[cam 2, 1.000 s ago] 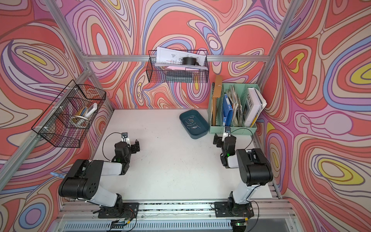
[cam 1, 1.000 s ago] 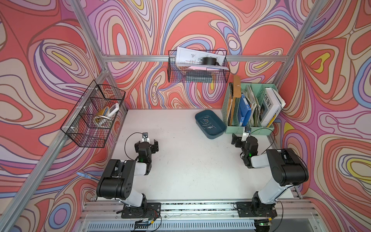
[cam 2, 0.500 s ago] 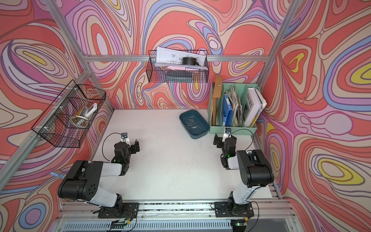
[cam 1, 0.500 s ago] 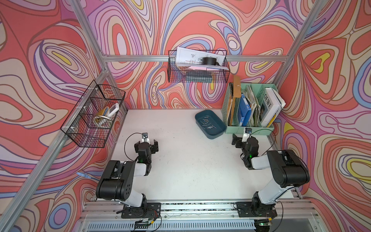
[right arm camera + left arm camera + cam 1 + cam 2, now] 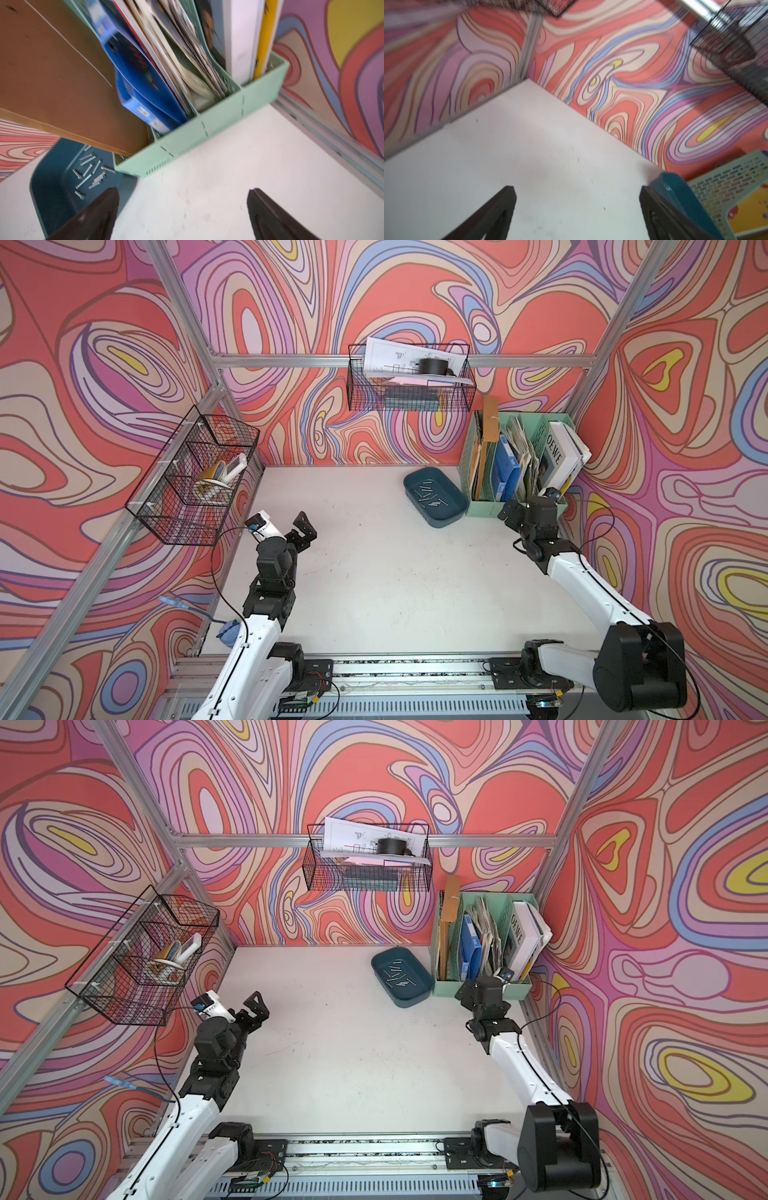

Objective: Take out the screws from the storage box
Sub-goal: Move the storage box to the center of the board.

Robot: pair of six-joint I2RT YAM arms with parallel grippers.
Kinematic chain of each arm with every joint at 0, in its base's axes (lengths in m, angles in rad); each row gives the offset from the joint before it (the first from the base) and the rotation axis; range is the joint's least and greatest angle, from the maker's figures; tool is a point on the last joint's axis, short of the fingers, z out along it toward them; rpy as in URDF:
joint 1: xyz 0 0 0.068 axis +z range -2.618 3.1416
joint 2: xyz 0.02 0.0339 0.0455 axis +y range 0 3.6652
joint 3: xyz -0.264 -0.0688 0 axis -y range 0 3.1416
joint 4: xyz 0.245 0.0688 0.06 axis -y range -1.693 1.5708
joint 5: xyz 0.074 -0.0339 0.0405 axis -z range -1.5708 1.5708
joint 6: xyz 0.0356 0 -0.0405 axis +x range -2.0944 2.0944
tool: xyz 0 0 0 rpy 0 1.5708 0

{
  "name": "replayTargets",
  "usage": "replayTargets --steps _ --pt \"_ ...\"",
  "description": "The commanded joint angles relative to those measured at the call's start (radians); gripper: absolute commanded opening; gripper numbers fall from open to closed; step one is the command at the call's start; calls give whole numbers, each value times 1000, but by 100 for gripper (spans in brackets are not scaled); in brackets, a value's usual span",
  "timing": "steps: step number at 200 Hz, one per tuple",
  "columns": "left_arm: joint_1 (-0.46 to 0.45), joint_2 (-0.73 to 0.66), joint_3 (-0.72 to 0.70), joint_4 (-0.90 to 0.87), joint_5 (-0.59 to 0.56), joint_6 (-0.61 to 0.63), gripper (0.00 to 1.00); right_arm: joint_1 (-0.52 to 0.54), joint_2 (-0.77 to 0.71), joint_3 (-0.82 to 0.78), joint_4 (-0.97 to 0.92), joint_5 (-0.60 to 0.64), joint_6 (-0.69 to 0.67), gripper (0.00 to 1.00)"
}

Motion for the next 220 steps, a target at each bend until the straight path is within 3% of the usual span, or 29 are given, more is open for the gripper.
replayTargets --steps 1,17,34,56,88,114,164,220 --pt "3 79 145 -290 168 -97 98 -5 -91 20 -227 -52 127 98" --pt "2 167 218 -408 259 -105 93 -5 -136 27 -262 -115 163 98" --pt "-11 241 219 -398 380 -108 90 -5 -149 29 -255 -211 213 98" --pt "-63 291 198 -364 413 -133 90 28 -96 60 -242 -317 283 89" --pt "-128 300 162 -279 430 -149 91 240 42 157 -211 -170 328 87" --pt "-129 275 144 -270 441 -169 91 338 220 262 -196 -88 386 80" --pt "-129 217 126 -310 388 -169 91 378 519 467 -253 -27 474 73" --pt "-129 224 136 -338 372 -151 91 378 677 568 -283 29 498 72"
